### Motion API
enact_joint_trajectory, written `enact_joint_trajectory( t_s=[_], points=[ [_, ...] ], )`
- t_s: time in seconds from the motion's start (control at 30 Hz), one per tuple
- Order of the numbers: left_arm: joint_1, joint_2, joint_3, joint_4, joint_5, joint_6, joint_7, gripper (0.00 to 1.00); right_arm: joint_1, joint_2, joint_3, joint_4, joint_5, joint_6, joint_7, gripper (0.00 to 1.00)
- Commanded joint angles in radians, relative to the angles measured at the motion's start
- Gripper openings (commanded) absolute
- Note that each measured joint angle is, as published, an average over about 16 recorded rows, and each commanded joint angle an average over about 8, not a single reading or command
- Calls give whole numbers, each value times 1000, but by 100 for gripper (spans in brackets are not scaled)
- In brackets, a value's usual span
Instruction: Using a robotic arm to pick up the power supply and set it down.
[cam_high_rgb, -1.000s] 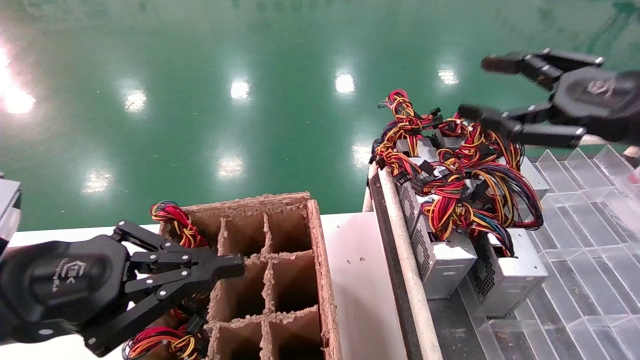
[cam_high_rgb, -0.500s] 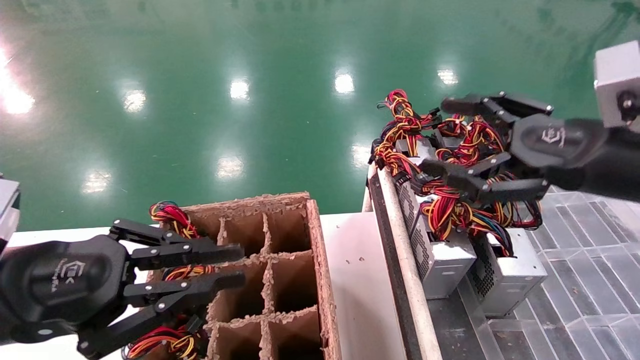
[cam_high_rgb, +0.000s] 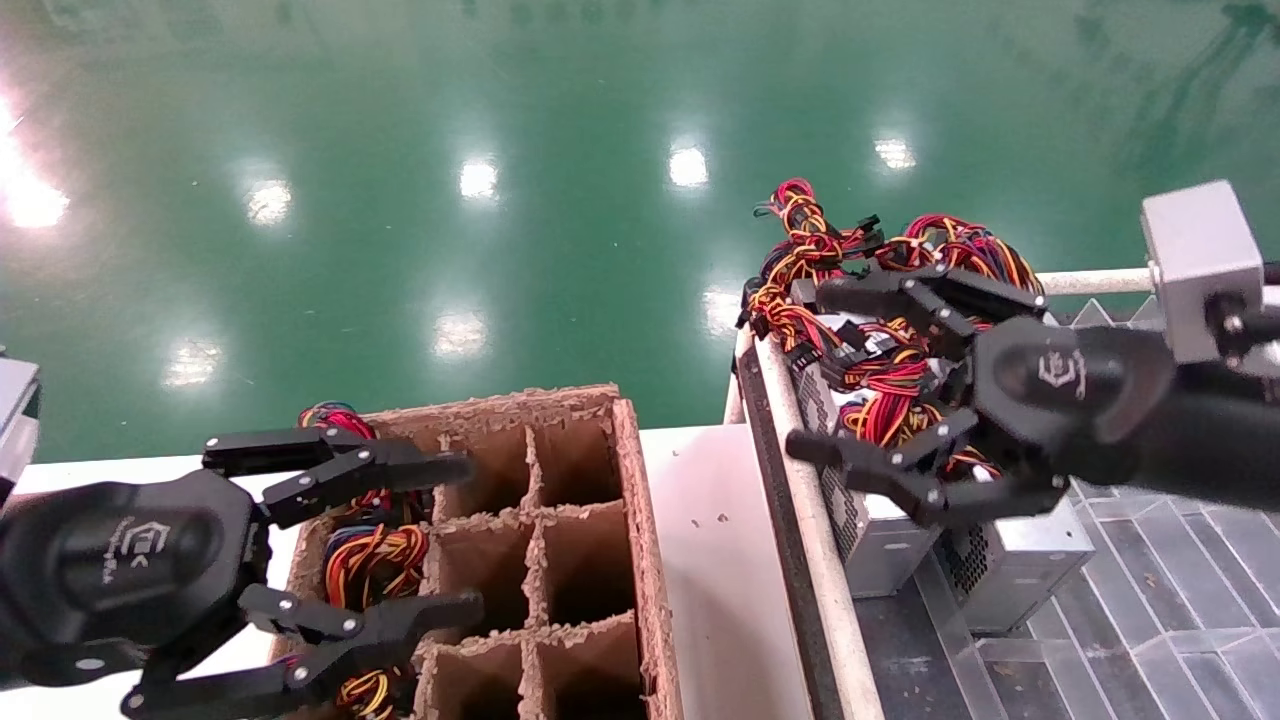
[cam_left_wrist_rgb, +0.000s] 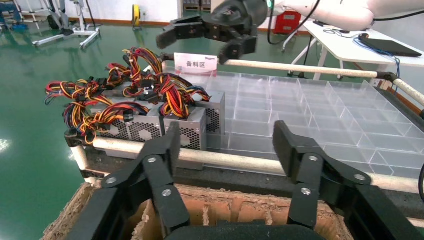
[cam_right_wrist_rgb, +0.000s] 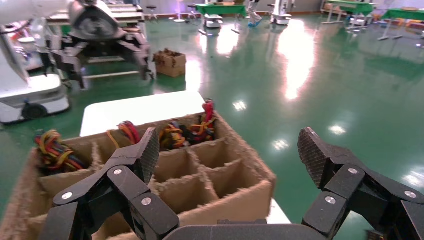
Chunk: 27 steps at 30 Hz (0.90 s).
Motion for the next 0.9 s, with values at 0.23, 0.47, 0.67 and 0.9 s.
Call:
enact_joint_trajectory(
  t_s=[0.23,0.47,0.67,0.9],
  points=[
    [0,0,0,0,0,0,0,100,-127,15,97,160,5,14,68,100],
    [0,0,0,0,0,0,0,100,-240,28,183,303,9,26,129,100],
    [0,0,0,0,0,0,0,100,-322,38,246,406,13,34,172,100],
    [0,0,0,0,0,0,0,100,-350,42,267,441,14,38,182,100]
  ],
)
